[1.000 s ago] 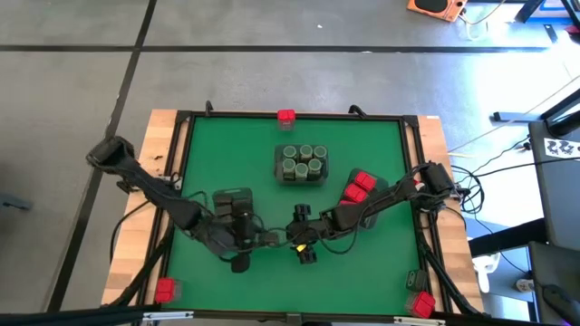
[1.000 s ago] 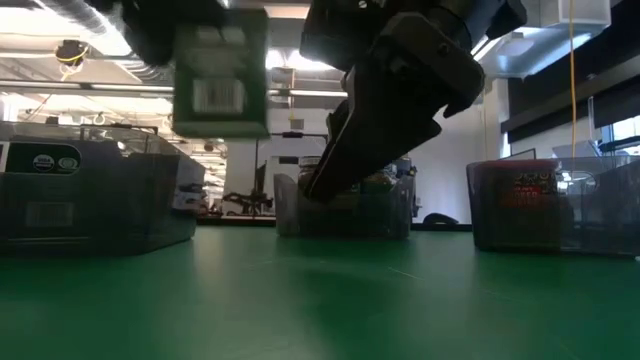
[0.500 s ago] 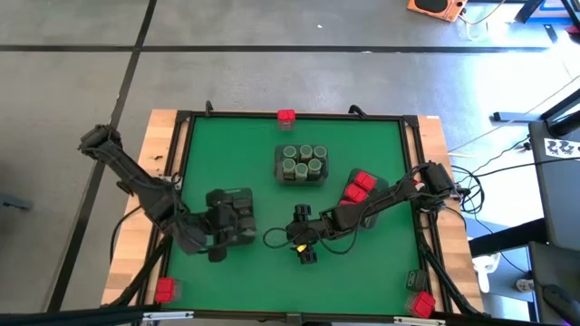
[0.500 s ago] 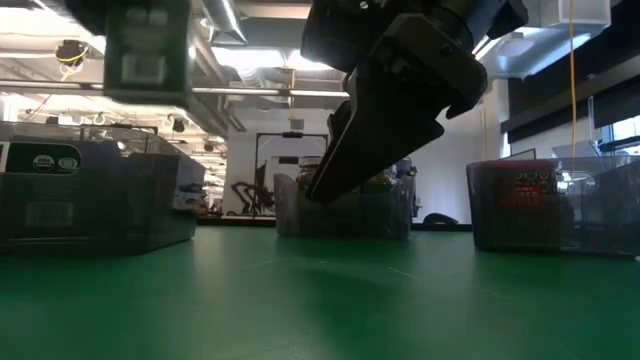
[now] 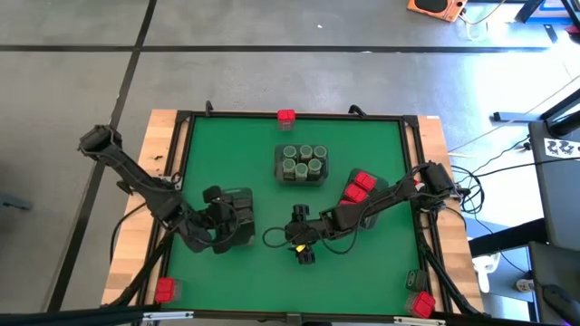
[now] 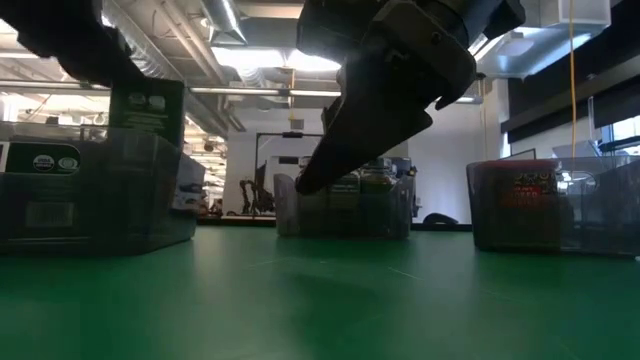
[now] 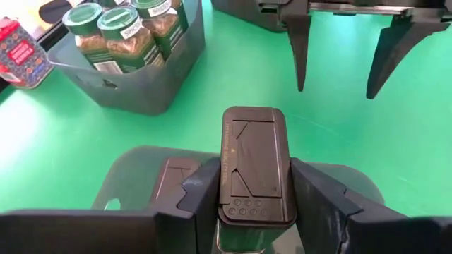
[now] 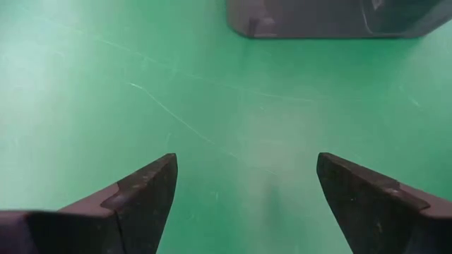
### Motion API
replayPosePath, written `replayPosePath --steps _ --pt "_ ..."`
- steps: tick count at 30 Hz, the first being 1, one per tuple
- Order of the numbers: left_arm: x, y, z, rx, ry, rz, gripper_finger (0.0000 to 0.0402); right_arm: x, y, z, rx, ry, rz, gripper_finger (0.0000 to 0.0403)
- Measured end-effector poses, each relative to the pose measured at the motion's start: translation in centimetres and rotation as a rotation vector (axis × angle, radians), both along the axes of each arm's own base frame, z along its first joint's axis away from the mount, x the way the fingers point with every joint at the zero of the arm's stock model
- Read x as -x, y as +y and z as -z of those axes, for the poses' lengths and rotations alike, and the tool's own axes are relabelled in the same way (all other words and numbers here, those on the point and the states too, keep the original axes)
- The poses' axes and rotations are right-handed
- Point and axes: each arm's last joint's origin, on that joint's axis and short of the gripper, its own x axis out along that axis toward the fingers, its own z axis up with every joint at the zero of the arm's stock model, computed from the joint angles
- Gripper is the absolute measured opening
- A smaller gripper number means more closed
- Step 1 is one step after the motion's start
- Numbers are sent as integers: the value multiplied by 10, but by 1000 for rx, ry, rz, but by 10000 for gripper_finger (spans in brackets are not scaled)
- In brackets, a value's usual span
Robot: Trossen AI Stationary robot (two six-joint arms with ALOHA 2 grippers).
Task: Sort spices by type
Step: Put the black seasoning can into the left black bin
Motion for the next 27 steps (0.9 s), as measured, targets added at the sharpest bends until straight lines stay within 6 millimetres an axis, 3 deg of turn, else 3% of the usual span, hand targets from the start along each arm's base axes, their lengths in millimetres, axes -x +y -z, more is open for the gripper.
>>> replayPosePath --steps 13,22,27 --pt "10 13 41 1 9 -26 145 0 1 0 -26 3 -25 337" --pt "14 17 52 23 24 -35 146 0 1 0 -9 6 -44 337" --pt "14 17 52 17 28 -28 176 0 1 0 -10 7 -47 337"
